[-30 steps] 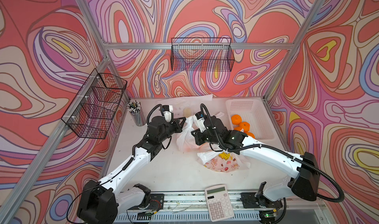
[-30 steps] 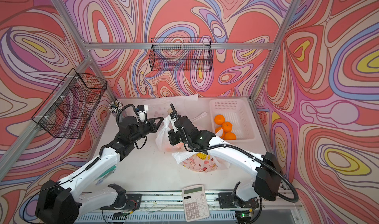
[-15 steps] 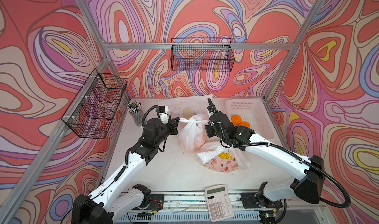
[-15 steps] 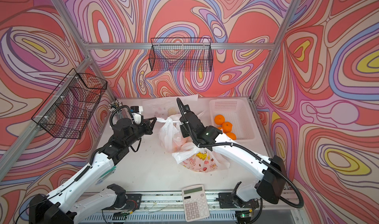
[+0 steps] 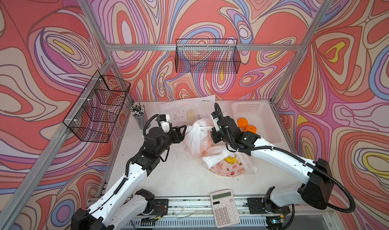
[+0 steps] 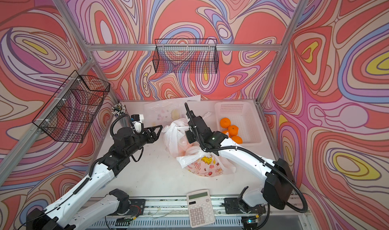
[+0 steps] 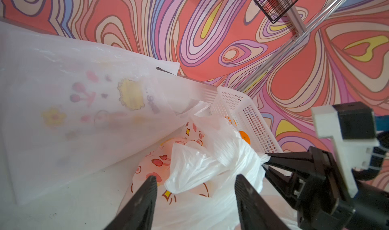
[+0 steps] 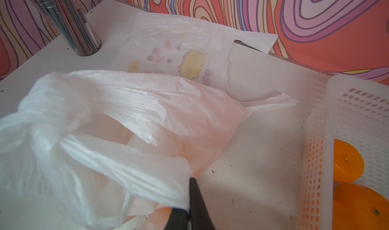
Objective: Place the oranges into plastic bags & tie knots
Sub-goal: Tie the plastic bag at the center of the board.
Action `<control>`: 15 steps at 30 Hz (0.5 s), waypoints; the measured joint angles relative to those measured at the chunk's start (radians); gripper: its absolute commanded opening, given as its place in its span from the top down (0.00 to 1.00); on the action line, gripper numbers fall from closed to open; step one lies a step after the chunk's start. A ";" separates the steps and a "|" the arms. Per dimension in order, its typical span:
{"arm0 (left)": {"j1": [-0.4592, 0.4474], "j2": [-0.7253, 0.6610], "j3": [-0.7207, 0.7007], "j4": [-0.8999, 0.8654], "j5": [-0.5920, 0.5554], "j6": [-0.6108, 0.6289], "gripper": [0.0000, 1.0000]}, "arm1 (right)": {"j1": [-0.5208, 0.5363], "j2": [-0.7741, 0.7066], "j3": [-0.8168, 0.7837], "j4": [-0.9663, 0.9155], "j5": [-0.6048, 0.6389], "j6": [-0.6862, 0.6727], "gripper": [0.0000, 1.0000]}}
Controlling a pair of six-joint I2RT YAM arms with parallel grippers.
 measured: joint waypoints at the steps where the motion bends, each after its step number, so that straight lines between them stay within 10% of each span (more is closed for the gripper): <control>1: 0.010 0.000 0.001 0.000 0.010 -0.032 0.29 | 0.000 0.000 -0.003 0.008 -0.003 -0.002 1.00; 15: 0.092 0.251 -0.075 0.283 0.270 -0.427 0.26 | 0.000 -0.002 -0.016 0.035 -0.014 -0.012 1.00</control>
